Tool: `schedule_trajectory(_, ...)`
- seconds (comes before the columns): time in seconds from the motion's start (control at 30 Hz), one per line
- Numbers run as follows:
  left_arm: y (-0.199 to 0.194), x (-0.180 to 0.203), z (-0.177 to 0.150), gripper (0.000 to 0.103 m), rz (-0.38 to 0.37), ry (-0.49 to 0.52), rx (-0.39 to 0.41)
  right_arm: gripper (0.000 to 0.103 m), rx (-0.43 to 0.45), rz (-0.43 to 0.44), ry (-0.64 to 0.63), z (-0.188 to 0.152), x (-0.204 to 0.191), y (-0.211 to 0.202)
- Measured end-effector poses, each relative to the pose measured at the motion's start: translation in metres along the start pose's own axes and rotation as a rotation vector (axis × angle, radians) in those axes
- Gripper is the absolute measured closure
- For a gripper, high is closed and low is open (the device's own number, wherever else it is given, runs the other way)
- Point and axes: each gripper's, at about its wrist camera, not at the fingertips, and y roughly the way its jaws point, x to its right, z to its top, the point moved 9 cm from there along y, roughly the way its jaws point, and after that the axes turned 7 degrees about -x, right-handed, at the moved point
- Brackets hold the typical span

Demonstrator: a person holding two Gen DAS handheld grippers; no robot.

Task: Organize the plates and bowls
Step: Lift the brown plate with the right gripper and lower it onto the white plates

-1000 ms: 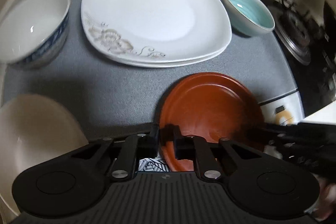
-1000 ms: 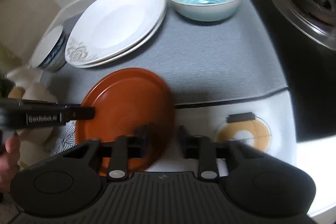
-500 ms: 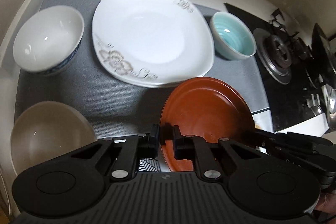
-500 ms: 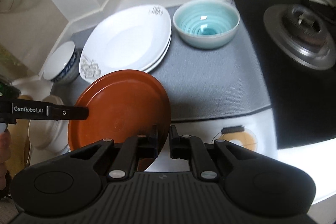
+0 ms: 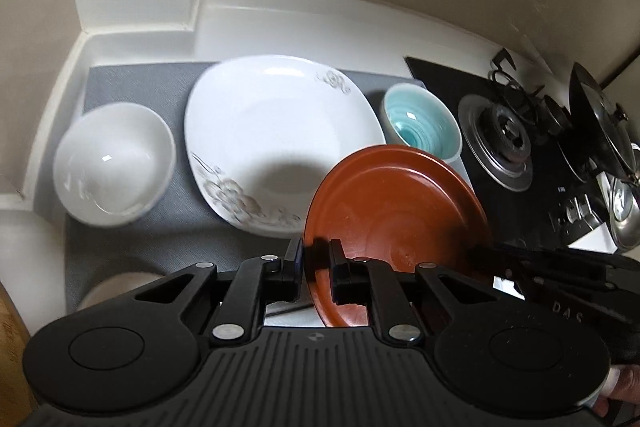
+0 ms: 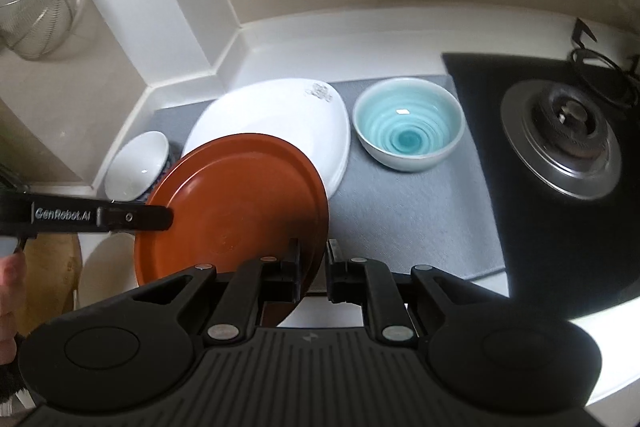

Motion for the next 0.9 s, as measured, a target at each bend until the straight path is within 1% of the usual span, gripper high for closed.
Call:
schedule_trajectory(0.1, -0.008, -0.008, 0.011, 0.090, -0.017, -0.031, 0.018, 0.091, 0.009, 0.005, -0.016, 0.010, -0.009, -0.002)
schedule_trajectory(0.2, -0.021, -0.012, 0.025, 0.090, -0.036, -0.045, 0.058, 0.091, 0.035, 0.013, -0.014, 0.025, -0.016, -0.008)
schedule_trajectory(0.33, -0.035, -0.017, 0.045, 0.090, -0.034, -0.053, 0.114, 0.091, 0.083, 0.025, -0.023, 0.046, -0.025, -0.014)
schedule_trajectory(0.4, -0.035, -0.020, 0.054, 0.090, -0.029, -0.064, 0.120, 0.091, 0.101, 0.034, -0.025, 0.056, -0.026, -0.013)
schedule_trajectory(0.47, -0.029, -0.023, 0.062, 0.090, -0.026, -0.080, 0.112, 0.092, 0.102, 0.049, -0.018, 0.065, -0.024, -0.006)
schedule_trajectory(0.53, -0.018, -0.030, 0.066, 0.090, -0.031, -0.115, 0.085, 0.092, 0.095, 0.065, 0.011, 0.072, -0.019, 0.002)
schedule_trajectory(0.63, -0.002, -0.041, 0.068, 0.090, -0.024, -0.157, 0.042, 0.092, 0.095, 0.082, 0.011, 0.080, -0.020, 0.013)
schedule_trajectory(0.8, 0.011, -0.052, 0.071, 0.090, 0.025, -0.180, 0.020, 0.092, 0.095, 0.106, -0.040, 0.086, -0.027, 0.023)
schedule_trajectory(0.9, 0.019, -0.056, 0.073, 0.090, 0.049, -0.187, 0.002, 0.092, 0.083, 0.119, -0.037, 0.088, -0.025, 0.032)
